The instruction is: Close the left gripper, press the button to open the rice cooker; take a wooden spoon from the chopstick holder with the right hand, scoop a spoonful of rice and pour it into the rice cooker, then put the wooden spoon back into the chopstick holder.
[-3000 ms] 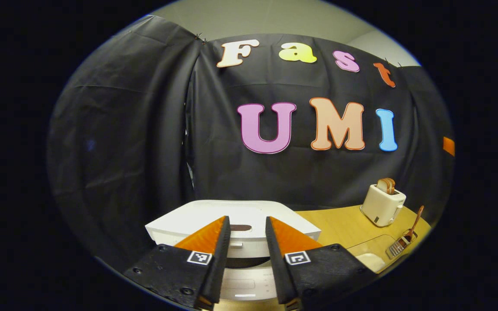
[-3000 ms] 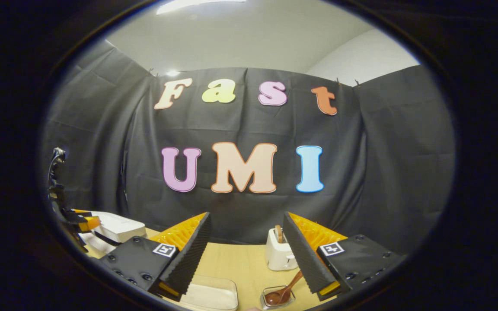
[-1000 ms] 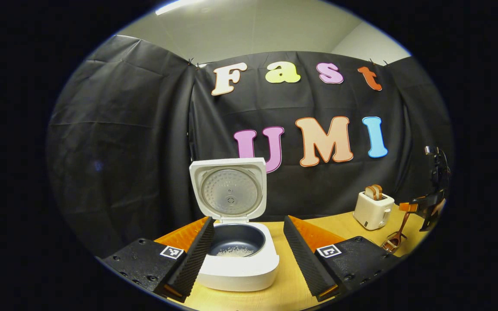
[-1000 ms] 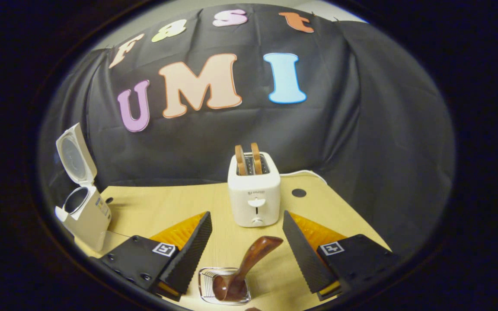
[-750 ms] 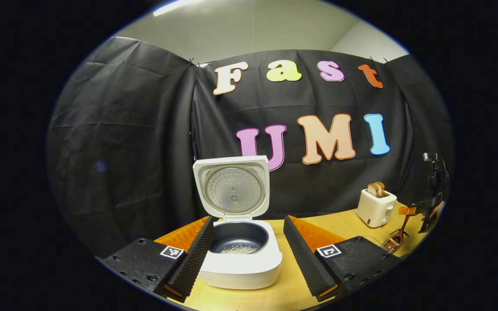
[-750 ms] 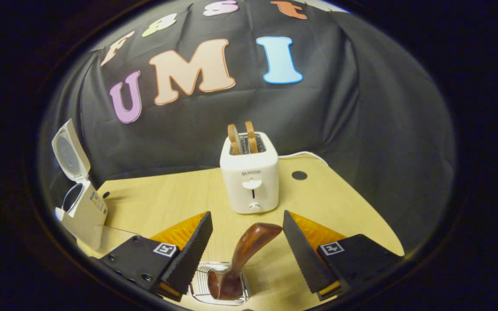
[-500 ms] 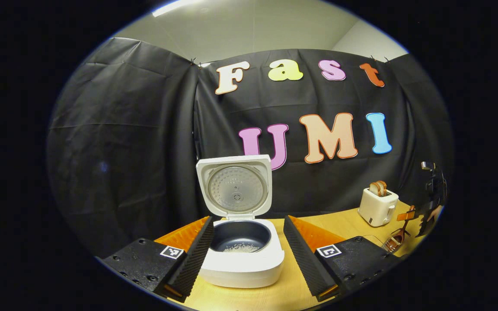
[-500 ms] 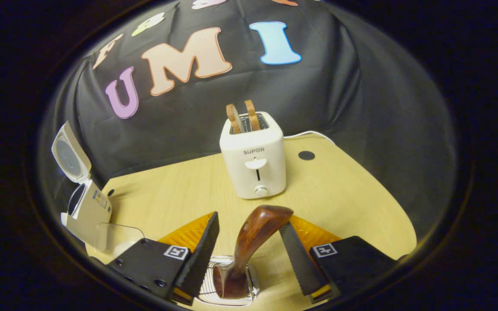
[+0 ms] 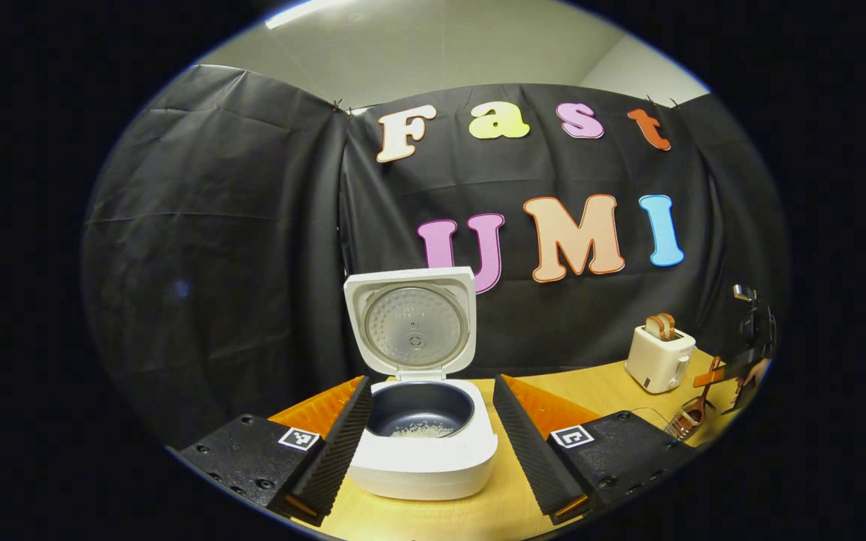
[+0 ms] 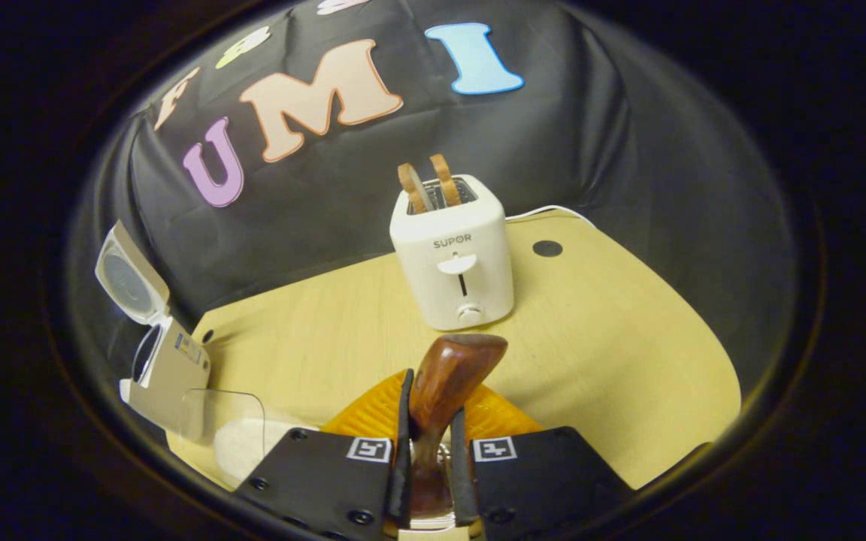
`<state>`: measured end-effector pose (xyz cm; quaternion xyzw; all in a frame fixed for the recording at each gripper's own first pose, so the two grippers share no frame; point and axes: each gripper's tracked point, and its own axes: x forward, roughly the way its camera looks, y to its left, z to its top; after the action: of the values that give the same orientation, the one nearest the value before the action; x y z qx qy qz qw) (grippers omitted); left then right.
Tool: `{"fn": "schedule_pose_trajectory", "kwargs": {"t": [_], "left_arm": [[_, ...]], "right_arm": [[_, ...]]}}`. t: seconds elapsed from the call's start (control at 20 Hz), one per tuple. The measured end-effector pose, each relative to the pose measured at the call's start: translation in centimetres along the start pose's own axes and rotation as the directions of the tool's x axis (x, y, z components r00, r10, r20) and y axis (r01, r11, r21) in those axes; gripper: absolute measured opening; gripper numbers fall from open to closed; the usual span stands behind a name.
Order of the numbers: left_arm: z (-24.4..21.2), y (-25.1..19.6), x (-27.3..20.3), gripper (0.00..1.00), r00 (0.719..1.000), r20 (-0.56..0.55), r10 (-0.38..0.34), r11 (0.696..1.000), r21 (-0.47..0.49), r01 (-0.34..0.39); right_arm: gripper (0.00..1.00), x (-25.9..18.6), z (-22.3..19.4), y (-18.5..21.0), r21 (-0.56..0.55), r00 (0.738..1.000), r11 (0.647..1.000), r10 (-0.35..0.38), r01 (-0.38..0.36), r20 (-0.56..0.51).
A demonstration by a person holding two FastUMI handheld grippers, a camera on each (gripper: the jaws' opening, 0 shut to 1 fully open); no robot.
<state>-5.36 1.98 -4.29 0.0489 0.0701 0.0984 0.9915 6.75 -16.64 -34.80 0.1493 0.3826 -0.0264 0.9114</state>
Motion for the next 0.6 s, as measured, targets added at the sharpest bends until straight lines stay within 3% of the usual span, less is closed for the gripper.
{"fn": "schedule_pose_trajectory", "kwargs": {"t": [0.35,0.6], "left_arm": [[0.4,-0.3,0.7,0.95,0.999,0.01,-0.034,0.999,-0.008,0.034],[0.4,-0.5,1.3,0.95,0.998,0.013,-0.069,0.997,-0.021,0.07]], "right_arm": [[0.25,-3.8,2.3,2.3,-0.091,0.995,0.996,0.023,-0.014,0.099],[0.25,-7.0,5.0,3.7,-0.089,0.983,0.996,0.038,-0.023,0.178]]}}
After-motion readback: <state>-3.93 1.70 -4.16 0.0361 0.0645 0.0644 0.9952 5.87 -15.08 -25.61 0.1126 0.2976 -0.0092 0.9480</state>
